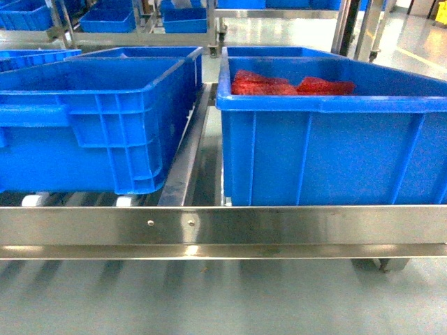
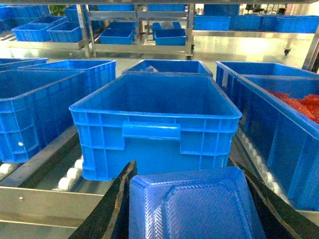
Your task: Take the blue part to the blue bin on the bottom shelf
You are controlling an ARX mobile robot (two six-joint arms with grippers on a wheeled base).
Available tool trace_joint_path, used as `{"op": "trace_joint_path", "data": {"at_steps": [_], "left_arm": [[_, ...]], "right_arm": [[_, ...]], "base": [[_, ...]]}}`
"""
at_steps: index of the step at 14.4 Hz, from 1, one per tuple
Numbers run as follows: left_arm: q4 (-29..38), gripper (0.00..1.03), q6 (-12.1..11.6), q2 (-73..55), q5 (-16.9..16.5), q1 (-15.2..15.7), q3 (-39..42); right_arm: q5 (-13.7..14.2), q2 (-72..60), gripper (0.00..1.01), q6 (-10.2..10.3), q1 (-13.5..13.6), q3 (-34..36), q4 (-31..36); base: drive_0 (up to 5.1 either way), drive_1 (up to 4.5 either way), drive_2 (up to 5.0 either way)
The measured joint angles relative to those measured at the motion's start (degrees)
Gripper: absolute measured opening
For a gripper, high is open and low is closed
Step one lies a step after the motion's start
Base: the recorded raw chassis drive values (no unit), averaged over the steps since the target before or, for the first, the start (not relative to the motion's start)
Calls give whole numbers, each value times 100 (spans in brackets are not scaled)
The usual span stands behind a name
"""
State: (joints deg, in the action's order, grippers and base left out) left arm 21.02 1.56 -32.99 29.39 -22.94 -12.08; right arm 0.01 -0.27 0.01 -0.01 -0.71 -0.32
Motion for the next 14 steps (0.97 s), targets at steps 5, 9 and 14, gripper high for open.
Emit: {"op": "trace_joint_path", "data": {"at_steps": [5,9,14], "left_arm": [[2,45,0,0,0,0,2],[4,45,0,13,2,0,0],[-2,45,0,2,2,0,0]], "right_arm": [[0,0,98,0,0,0,0],[2,0,98,0,0,0,7],[0,0,98,0,0,0,2]], "base": [[0,0,0],[0,249,-250],[-7,427,-440]]}}
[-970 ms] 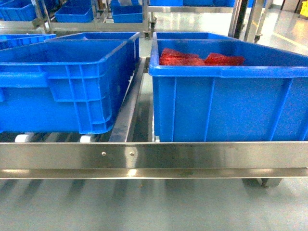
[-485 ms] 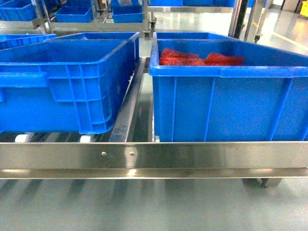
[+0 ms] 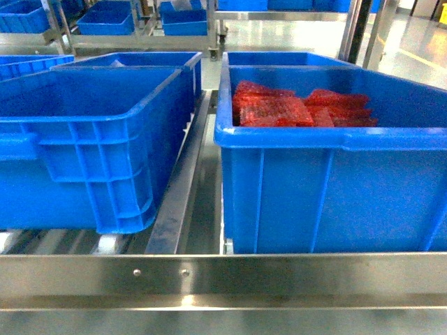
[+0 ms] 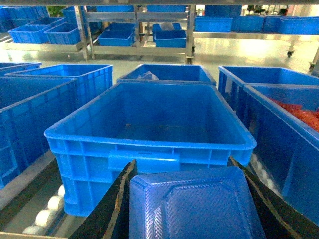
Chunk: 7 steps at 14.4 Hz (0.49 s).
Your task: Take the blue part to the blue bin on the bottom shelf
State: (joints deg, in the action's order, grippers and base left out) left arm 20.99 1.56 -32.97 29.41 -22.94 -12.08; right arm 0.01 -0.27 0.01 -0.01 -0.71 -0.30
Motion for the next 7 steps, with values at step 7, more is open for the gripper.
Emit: {"op": "trace_joint_path", "data": {"at_steps": [7], "left_arm": [[13,45,0,-2,2,2,0]], "right_arm": [[0,0,98,0,0,0,0]], "base": [[-8,425,-442]]}}
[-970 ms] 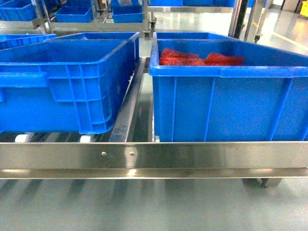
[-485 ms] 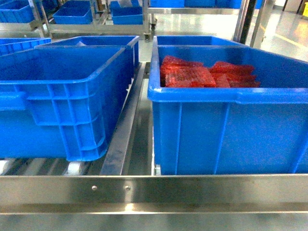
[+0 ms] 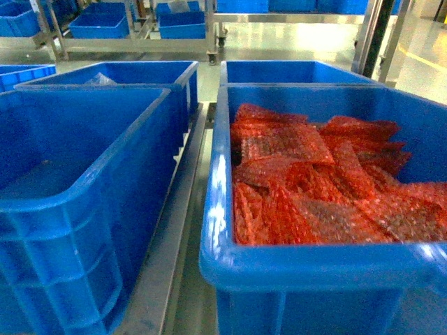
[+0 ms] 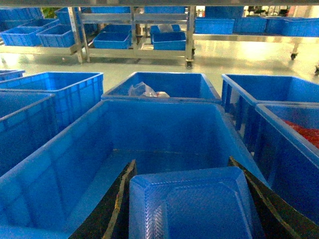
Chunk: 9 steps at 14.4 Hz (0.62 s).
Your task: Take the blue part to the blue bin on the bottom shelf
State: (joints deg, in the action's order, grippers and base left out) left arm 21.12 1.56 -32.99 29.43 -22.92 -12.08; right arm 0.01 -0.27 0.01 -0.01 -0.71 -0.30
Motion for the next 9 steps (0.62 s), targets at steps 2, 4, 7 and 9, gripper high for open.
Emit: {"op": "trace_joint_path", "data": {"at_steps": [2,4,7,9], "left_arm": [[-4,45,0,0,-4,9,0],[-9,45,0,-17,-7,9,0],[-9,45,0,-15,-4,9,0],[-9,45,0,-7,-4,9,0]], "right_arm": [[0,0,98,0,0,0,2],[0,0,98,0,0,0,4],[0,0,98,0,0,0,0],[0,0,98,0,0,0,0]], "base": [[-9,424,-443],[0,0,0],[0,0,0],[0,0,0]]}}
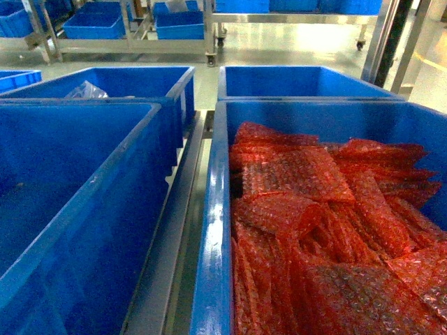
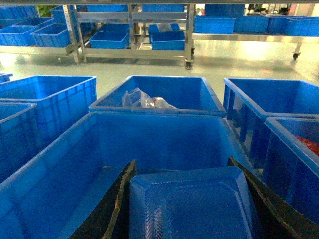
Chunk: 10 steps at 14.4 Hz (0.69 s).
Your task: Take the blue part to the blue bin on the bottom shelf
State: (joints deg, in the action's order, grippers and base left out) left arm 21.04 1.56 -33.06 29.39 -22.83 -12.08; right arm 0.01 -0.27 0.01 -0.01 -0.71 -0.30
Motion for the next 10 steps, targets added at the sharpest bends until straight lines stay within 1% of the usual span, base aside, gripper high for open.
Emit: {"op": "trace_joint_path", "data": {"at_steps": [10], "left_arm": [[0,45,0,0,0,0,2]], "right_arm": [[0,0,98,0,0,0,0]], "base": [[0,0,0]]}}
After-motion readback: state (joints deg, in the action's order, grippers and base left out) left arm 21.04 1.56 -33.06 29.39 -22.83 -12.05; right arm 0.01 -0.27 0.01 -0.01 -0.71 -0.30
